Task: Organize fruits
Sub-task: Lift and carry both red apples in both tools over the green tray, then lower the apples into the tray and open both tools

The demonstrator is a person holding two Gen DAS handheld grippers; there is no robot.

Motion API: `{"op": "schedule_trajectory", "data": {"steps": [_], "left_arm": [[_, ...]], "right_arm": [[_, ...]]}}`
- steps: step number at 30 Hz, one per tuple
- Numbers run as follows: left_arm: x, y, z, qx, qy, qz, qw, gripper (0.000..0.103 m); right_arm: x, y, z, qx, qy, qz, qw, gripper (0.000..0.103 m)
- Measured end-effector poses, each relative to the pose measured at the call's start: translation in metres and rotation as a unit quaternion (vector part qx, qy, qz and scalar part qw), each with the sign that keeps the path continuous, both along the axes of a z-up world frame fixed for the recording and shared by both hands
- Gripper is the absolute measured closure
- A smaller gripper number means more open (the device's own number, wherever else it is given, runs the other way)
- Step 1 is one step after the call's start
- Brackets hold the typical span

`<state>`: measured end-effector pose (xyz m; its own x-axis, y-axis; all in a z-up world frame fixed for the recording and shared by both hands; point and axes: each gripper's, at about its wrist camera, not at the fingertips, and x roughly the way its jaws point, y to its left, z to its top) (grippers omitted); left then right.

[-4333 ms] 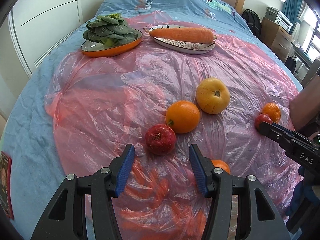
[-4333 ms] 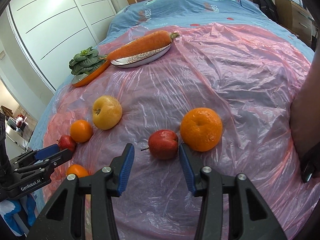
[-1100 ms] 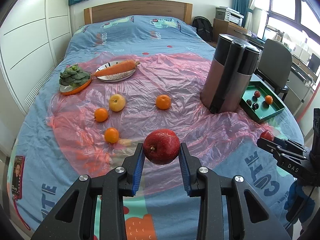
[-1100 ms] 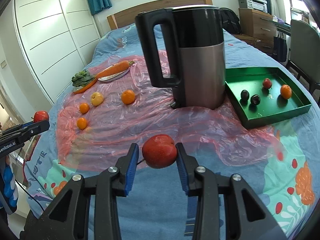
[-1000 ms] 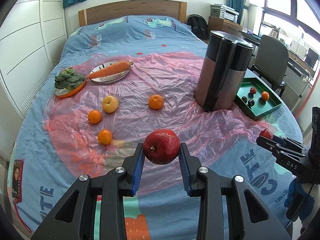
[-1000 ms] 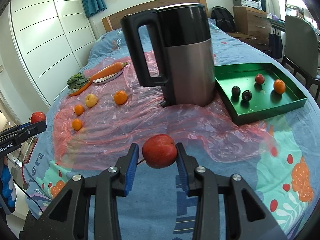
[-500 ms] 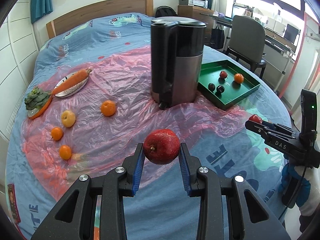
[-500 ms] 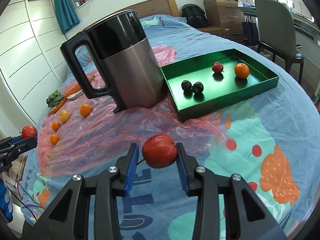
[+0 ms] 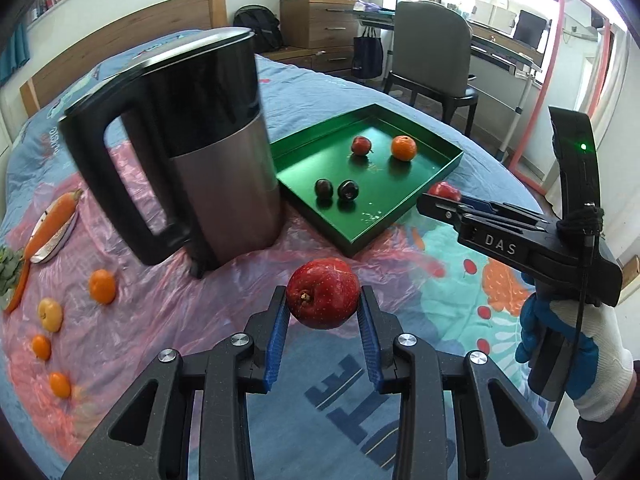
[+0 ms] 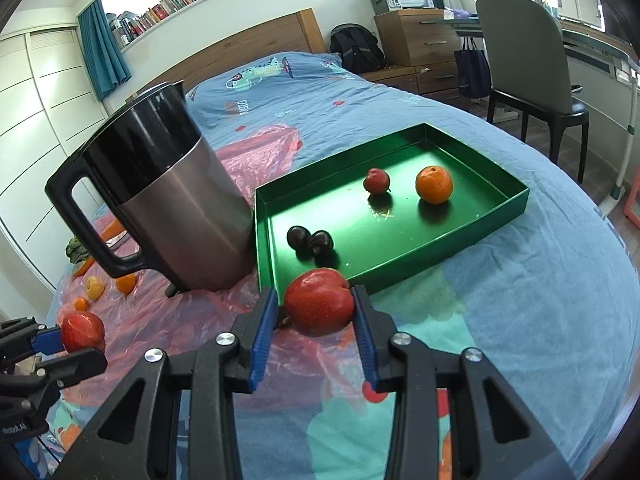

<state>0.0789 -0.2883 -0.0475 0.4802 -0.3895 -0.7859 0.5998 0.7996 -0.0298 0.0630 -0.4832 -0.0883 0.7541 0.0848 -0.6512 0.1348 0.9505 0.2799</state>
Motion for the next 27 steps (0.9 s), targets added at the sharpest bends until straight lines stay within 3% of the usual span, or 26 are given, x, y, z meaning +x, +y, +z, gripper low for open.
{"op": "schedule_trajectory", "data": {"steps": [8,15,27], "left_arm": [[0.05,-0.063,-0.004,-0.004,0.005,-0.019,0.9998,0.074],[0.106,-0.101,-0.018,-0.002,0.014,-0.006,0.9999,0.074],[0.175,-0.146,-0.064,0.051,0.032,0.023,0.9979,0.074]], "right_arm": [[0.042,-0.036,-0.007,-0.002,-0.003,-0.009,1.0,0.073],[0.077,-0.059,-0.023,-0.01,0.01,-0.01,1.0,0.073],[0.117,-0.078,-0.049,-0.045,0.053,-0.006,0.998,0.072]]}}
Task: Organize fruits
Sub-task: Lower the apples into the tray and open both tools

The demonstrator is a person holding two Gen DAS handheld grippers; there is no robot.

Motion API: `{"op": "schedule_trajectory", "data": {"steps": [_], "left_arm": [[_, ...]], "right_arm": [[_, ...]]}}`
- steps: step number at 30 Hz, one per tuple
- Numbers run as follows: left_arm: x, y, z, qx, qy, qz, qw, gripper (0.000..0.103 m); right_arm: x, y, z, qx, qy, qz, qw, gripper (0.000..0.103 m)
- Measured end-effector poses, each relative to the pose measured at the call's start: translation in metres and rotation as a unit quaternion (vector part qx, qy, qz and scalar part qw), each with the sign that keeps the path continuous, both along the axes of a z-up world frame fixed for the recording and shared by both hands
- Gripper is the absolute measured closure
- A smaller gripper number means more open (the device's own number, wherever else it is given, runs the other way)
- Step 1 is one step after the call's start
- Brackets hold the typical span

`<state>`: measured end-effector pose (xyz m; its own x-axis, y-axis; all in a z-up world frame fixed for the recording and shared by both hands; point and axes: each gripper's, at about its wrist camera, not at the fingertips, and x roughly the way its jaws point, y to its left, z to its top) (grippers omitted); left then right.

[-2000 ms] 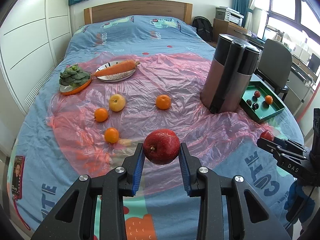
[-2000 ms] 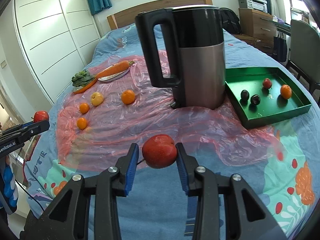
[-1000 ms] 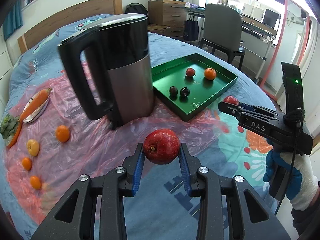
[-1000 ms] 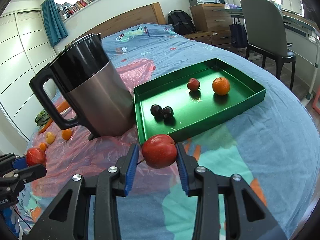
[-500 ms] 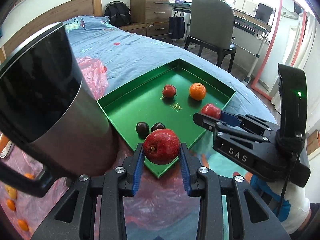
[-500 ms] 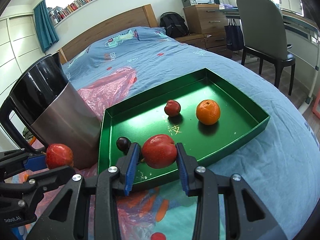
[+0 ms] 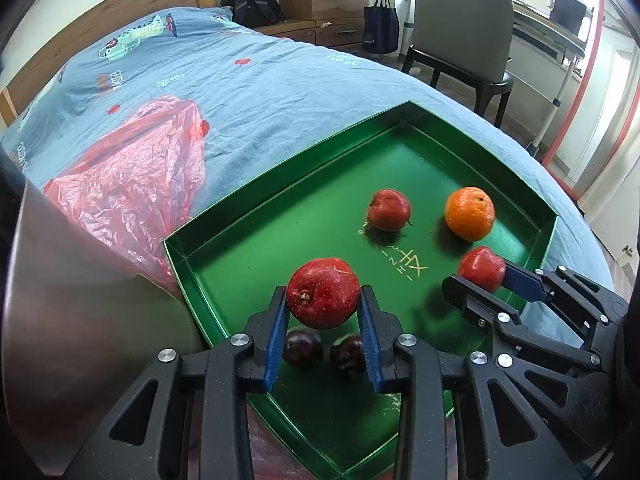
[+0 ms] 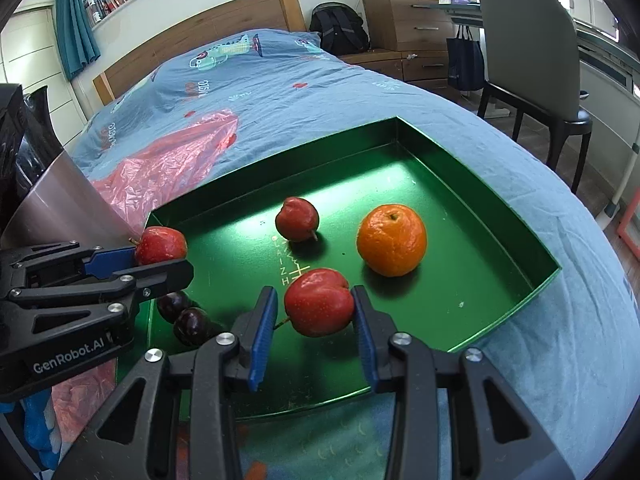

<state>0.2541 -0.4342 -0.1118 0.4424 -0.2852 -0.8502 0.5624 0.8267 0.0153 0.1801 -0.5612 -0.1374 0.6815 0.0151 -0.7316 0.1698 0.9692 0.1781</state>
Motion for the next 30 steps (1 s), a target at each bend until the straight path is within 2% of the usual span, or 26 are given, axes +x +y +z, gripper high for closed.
{"op": "schedule_trajectory", "data": {"steps": [6,13,16,19,25,28,30], "left_arm": [[0.016,-0.011,-0.015,0.037,0.0,-0.003,0.9993,0.073],[0.029,-0.015,-0.029,0.04,0.035,0.012,0.9985,0.073],[0.029,-0.018,-0.035,0.054,0.037,0.007,0.9978,0.073],[0.032,-0.017,-0.036,0.048,0.042,0.014,0.9979,0.073],[0.037,-0.014,-0.034,0.047,0.053,0.023,0.9972,0.067],[0.037,-0.014,-0.03,0.044,0.051,0.022,0.9975,0.059],[0.034,-0.015,-0.025,0.048,0.042,0.021,0.9978,0.056]], "right_arm": [[0.014,0.007,-0.007,-0.029,0.018,0.015,0.999,0.072],[0.026,0.01,-0.012,-0.041,0.029,0.02,0.999,0.072],[0.027,0.009,-0.016,-0.04,0.032,0.018,0.998,0.071],[0.029,0.01,-0.016,-0.041,0.032,0.017,0.999,0.071],[0.029,0.01,-0.016,-0.042,0.034,0.014,0.998,0.071],[0.029,0.01,-0.015,-0.045,0.038,0.011,0.998,0.07],[0.028,0.01,-0.013,-0.047,0.038,0.009,0.998,0.064]]}}
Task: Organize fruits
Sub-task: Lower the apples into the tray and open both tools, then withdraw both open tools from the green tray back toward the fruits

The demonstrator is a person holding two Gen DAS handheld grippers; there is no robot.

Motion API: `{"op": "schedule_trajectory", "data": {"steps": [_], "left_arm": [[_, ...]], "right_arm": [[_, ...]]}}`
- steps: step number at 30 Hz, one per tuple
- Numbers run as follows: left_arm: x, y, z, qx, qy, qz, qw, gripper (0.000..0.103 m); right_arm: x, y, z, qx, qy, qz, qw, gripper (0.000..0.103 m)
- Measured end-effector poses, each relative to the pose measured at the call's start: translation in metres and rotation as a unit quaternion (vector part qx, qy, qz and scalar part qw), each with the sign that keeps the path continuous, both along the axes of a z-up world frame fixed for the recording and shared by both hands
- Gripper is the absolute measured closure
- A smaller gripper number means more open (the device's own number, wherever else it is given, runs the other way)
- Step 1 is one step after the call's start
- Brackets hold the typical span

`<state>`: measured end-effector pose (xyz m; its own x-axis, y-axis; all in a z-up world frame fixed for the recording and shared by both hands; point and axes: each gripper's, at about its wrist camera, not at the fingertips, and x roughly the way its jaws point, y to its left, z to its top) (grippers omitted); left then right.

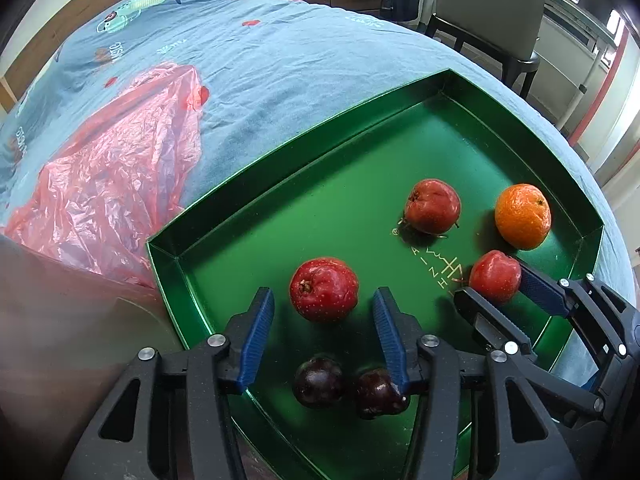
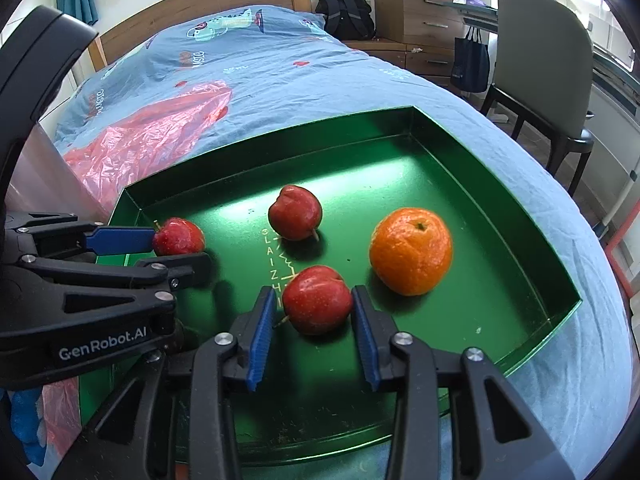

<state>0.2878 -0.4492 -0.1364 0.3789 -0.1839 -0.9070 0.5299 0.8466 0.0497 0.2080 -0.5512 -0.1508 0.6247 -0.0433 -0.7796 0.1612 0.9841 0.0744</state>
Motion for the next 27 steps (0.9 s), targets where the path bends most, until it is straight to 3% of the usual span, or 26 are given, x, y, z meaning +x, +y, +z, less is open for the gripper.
{"op": "schedule_trajectory", "data": {"steps": [8,15,18,27], "left_arm": [[-0.013,0.007,0.036,-0.023,-0.028,0.005,0.9993,0.051],[-0.053,0.018,0.076,-0.047,-0.07,-0.018,0.9963,0.05],[-0.071,0.026,0.095,-0.06,-0.087,-0.024,0.9941,0.049],[-0.127,0.063,0.142,-0.087,-0.133,-0.029,0.9868,0.044]], "right_arm": [[-0.012,0.001,0.026,-0.008,-0.02,-0.008,1.0,0.027],[-0.035,0.005,0.056,0.001,-0.047,-0.02,0.999,0.019],[-0.047,0.009,0.071,-0.004,-0.057,-0.024,0.998,0.008],[-0.086,0.025,0.101,-0.011,-0.07,-0.027,0.997,0.001]]}}
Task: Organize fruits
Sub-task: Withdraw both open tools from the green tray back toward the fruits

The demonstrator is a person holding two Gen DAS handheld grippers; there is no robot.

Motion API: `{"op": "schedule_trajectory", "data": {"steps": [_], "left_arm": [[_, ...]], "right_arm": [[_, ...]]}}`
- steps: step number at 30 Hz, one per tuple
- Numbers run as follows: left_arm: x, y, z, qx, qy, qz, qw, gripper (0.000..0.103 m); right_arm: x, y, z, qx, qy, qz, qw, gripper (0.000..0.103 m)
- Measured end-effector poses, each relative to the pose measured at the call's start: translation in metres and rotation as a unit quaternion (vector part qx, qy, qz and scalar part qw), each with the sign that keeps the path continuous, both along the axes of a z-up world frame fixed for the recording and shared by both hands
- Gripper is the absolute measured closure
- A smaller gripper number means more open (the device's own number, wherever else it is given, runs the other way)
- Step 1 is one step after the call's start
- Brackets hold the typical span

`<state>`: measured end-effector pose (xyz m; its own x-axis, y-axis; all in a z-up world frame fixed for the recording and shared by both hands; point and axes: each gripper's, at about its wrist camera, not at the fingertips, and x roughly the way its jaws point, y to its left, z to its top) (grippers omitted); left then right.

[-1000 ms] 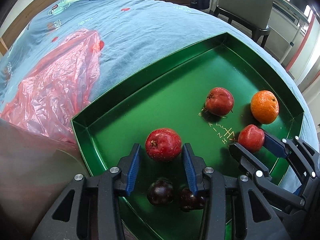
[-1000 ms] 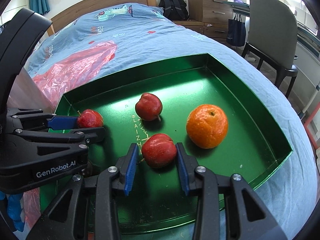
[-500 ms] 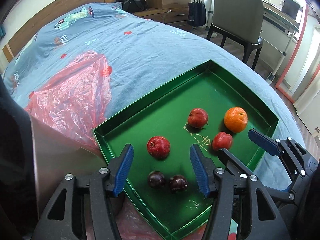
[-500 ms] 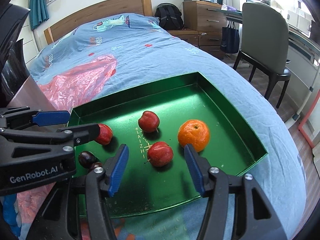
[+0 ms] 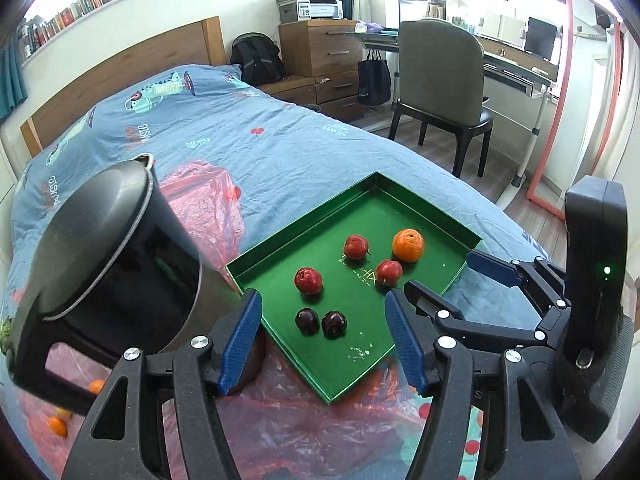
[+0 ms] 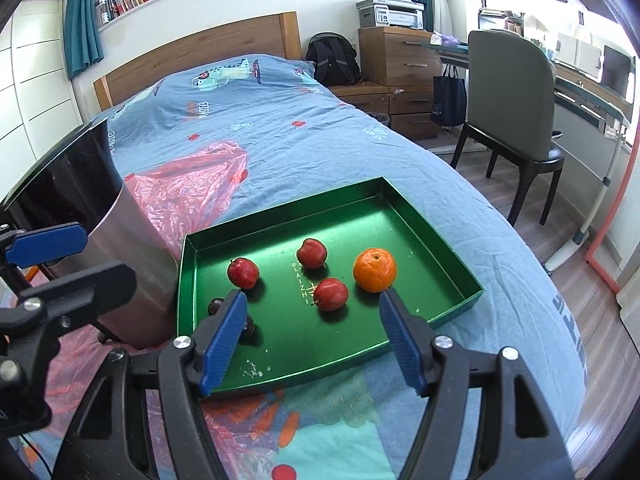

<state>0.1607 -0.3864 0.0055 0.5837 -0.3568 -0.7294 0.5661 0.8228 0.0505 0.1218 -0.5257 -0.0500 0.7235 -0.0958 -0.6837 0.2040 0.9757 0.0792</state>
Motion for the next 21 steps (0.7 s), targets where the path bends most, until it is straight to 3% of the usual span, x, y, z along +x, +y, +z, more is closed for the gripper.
{"op": "schedule_trajectory", "data": {"steps": [7,21], "left_arm": [[-0.04,0.046,0.004,-0.01,-0.005,0.013,0.9999,0.042],[-0.095,0.158,-0.036,0.022,0.007,0.079,0.9966,0.042]], "right_arm": [[-0.036,0.016,0.005,0.007,-0.001,0.0,1.0,0.001],[-0.085,0.073,0.002,0.033,-0.002,0.034,0.999,0.0]]}}
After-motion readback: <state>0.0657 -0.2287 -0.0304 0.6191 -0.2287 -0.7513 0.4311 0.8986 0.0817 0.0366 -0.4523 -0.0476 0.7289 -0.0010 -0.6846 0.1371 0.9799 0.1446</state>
